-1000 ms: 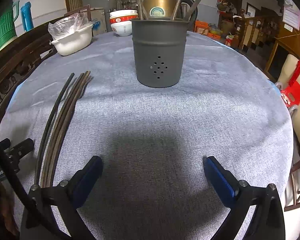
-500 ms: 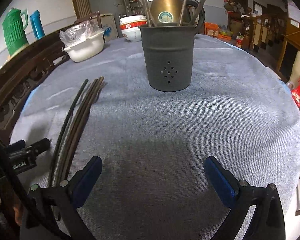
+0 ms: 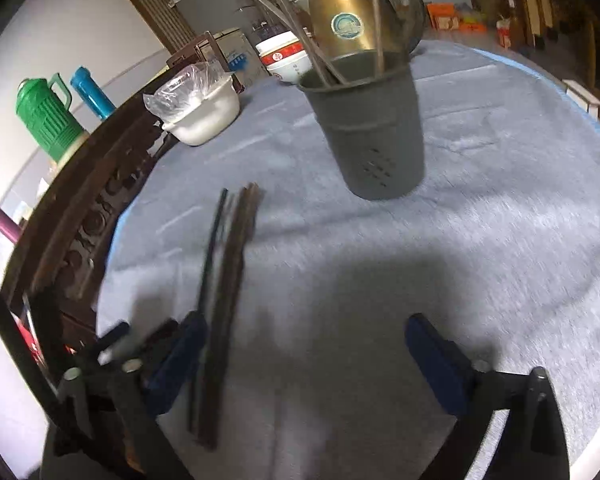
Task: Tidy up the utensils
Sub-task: 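Lower the right tool onto the chopstick row and grasp one dark chopstick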
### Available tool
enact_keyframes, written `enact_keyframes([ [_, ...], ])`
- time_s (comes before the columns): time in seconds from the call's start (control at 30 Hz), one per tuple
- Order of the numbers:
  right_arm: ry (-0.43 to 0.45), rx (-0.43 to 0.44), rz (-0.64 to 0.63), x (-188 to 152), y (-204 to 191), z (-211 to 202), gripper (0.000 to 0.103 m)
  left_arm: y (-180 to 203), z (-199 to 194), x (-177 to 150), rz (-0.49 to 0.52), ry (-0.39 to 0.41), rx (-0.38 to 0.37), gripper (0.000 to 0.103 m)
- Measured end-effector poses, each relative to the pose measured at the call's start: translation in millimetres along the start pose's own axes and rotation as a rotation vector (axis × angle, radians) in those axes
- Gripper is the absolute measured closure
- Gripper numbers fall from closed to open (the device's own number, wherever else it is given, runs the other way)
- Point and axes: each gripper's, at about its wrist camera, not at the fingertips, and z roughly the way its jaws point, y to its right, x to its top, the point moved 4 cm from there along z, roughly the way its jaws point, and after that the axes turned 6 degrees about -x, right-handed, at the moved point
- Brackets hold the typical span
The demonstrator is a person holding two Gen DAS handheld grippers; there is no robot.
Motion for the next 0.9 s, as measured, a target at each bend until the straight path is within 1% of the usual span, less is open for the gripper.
enact_keyframes([
  [0.03,-0.032,0.014,0.004,4,-5,5,0.022,1,-6,1,-0.005,0.009,-0.03,0.0],
  [0.07,-0.056,0.027,0.012,8,-8,8,0.032,1,-13,3,-0.01,0.025,-0.05,0.0],
  [0.1,-0.087,0.038,0.023,11,-11,14,0.035,1,-22,6,-0.011,0.049,-0.071,0.0],
  [0.17,-0.152,0.025,0.021,17,-19,28,0.047,-1,-33,8,-0.008,0.072,-0.089,0.0],
  [0.23,-0.2,0.033,0.011,21,-29,40,0.052,-5,-41,8,-0.022,0.073,-0.099,0.0],
  [0.3,-0.242,0.022,0.01,23,-39,56,0.061,-13,-43,6,-0.047,0.058,-0.107,0.0],
  [0.33,-0.261,0.014,0.011,23,-42,63,0.064,-17,-43,4,-0.064,0.052,-0.109,0.0],
  [0.37,-0.28,0.009,0.016,24,-46,69,0.064,-20,-43,3,-0.073,0.048,-0.109,0.0],
  [0.4,-0.273,-0.007,0.009,26,-50,72,0.064,-24,-42,2,-0.084,0.041,-0.108,0.0],
  [0.43,-0.273,-0.038,-0.015,28,-54,74,0.066,-27,-40,1,-0.095,0.032,-0.109,0.0],
  [0.5,-0.276,-0.071,-0.032,30,-59,77,0.07,-30,-38,0,-0.11,0.024,-0.111,0.0],
  [0.63,-0.299,-0.083,-0.047,37,-61,80,0.077,-25,-39,1,-0.106,0.018,-0.12,0.0],
  [0.67,-0.304,-0.084,-0.052,39,-61,80,0.08,-23,-39,2,-0.097,0.018,-0.124,0.0],
  [0.73,-0.312,-0.139,-0.073,39,-54,82,0.094,-18,-40,3,-0.073,0.019,-0.122,0.0],
  [0.77,-0.316,-0.125,-0.055,42,-50,82,0.095,-17,-40,3,-0.068,0.019,-0.121,0.0],
  [0.8,-0.326,-0.109,-0.038,43,-47,81,0.095,-15,-40,4,-0.066,0.017,-0.124,0.0],
  [0.83,-0.335,-0.087,-0.03,43,-46,80,0.092,-13,-39,4,-0.065,0.009,-0.13,0.0],
  [0.9,-0.318,-0.065,-0.005,46,-46,77,0.09,-11,-38,7,-0.065,0.005,-0.131,0.0],
])
